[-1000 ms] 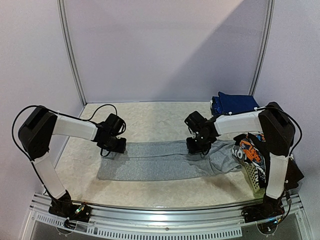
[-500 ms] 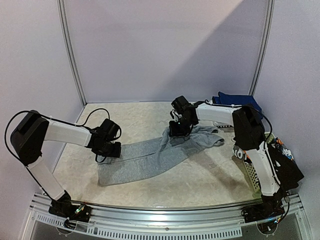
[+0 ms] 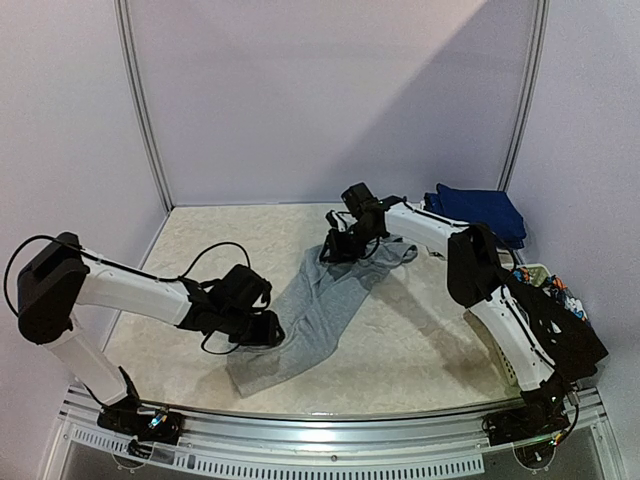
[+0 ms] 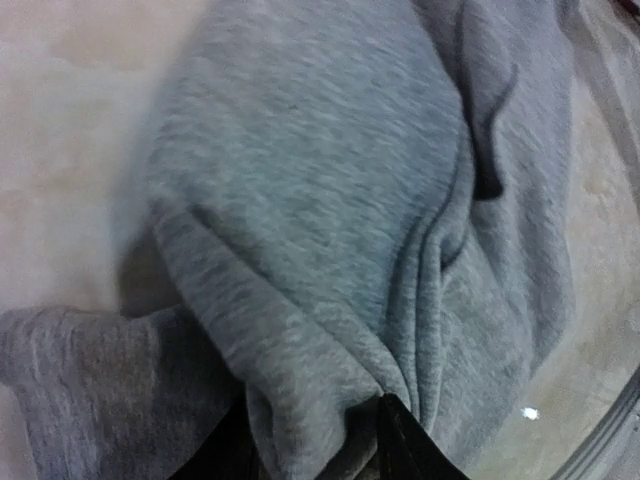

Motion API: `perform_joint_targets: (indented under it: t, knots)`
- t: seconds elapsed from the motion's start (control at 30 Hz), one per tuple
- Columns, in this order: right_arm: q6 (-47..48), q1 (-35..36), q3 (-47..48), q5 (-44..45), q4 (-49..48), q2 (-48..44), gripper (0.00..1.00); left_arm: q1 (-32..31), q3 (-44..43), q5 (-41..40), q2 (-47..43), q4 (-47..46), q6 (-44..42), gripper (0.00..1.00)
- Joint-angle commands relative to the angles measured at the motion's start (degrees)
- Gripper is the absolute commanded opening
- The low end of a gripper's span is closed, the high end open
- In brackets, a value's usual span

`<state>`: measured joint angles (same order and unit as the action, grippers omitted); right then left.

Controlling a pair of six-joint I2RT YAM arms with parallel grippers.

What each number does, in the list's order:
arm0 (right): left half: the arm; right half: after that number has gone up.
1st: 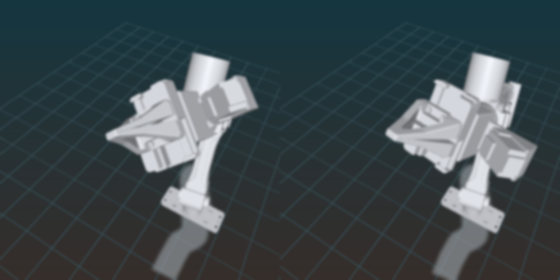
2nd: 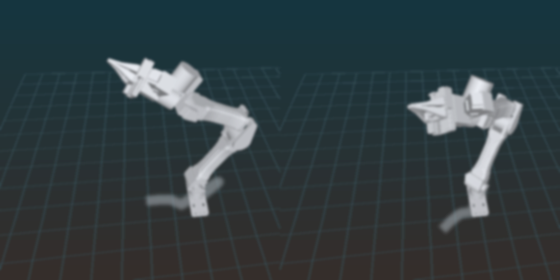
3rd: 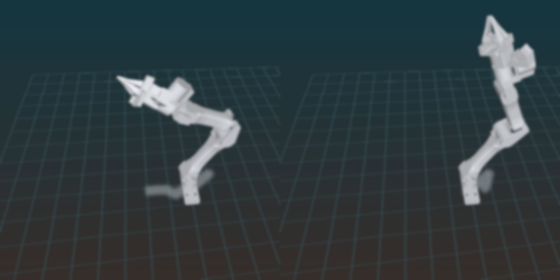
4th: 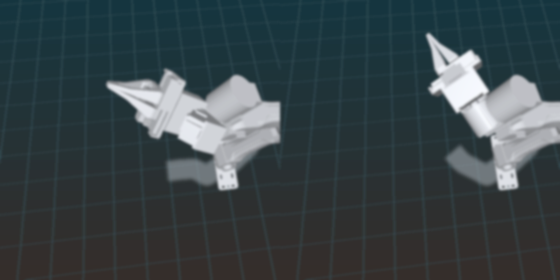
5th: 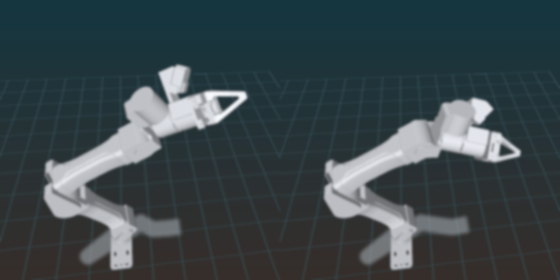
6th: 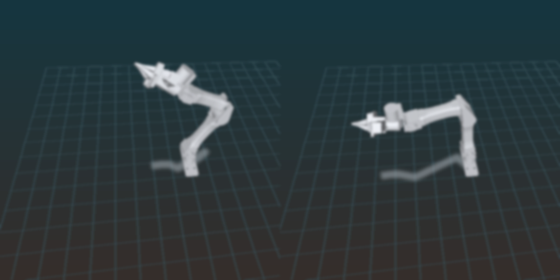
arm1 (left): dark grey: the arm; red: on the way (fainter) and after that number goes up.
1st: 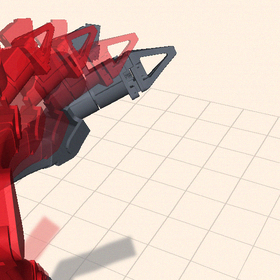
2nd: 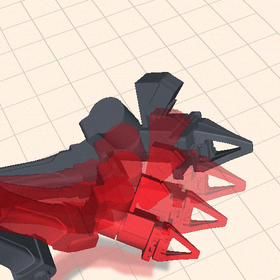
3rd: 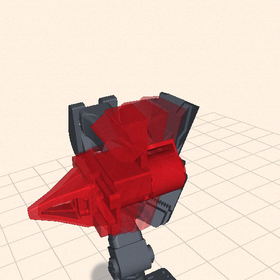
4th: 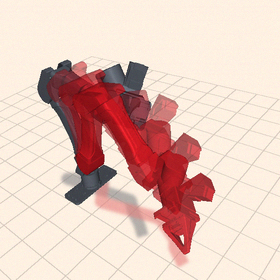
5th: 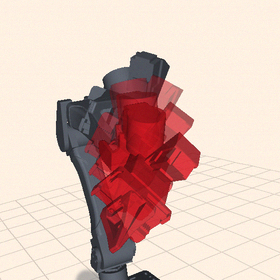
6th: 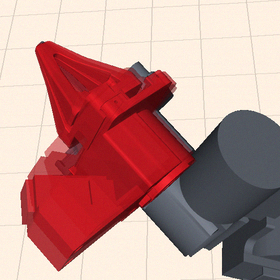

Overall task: Fold and stack the mixed laundry pile
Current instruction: Rotate the rectangle-folded tank top at the center of the board.

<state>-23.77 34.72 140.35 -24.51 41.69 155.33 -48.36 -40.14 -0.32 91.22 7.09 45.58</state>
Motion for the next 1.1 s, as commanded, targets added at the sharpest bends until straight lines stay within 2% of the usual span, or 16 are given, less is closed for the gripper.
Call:
perform_joint_targets:
  t: [0.0, 0.2, 0.27, 0.4, 0.53, 0.63, 0.73, 0.83, 0.97, 1.07]
  knots:
    - [1.12, -3.42, 0.27, -2.42, 3.05, 2.32, 0.31, -4.91, -1.17, 7.37, 5.17, 1.1, 6.76, 0.4]
    - [5.13, -4.3, 0.27, -1.13, 3.76, -2.7, 0.34, -8.16, -2.89, 9.03, 5.87, -3.02, 10.11, 0.4]
    - [5.62, -4.53, 0.27, -2.29, 3.3, -4.13, 0.34, -9.43, -4.07, 8.41, 4.61, -0.68, 9.9, 0.4]
    - [7.15, -4.34, -0.7, -5.76, 4.35, -7.06, 0.36, -10.88, -5.59, 0.8, -1.31, 8.36, 7.89, 0.4]
    - [8.46, -4.18, -7.48, -4.65, 3.24, -12.66, 0.39, -10.97, -5.65, -6.79, -6.77, 15.9, 6.27, 0.44]
    - [8.33, -4.05, -14.55, 0.22, 1.63, -19.63, 0.45, -11.07, -5.53, -10.1, -9.67, 19.1, 5.13, 0.5]
    - [7.36, -4.11, -20.97, 9.46, 1.95, -25.05, 0.52, -11.16, -6.08, -13.72, -12.35, 22.2, 3.85, 0.57]
    - [5.4, -4.03, -27.97, 16.23, 1.77, -29.64, 0.59, -11.14, -6.72, -18.71, -15.02, 25.26, 1.98, 0.69]
    - [3.26, -3.76, -35.78, 17.66, -1.64, -32.31, 0.62, -11.17, -8.02, -26.56, -17.18, 29.06, -1.65, 0.87]
    - [2.47, -3.35, -38.08, 16.55, -3.26, -31.38, 0.62, -11.08, -8.2, -30.28, -17.61, 28.39, -4.45, 0.93]
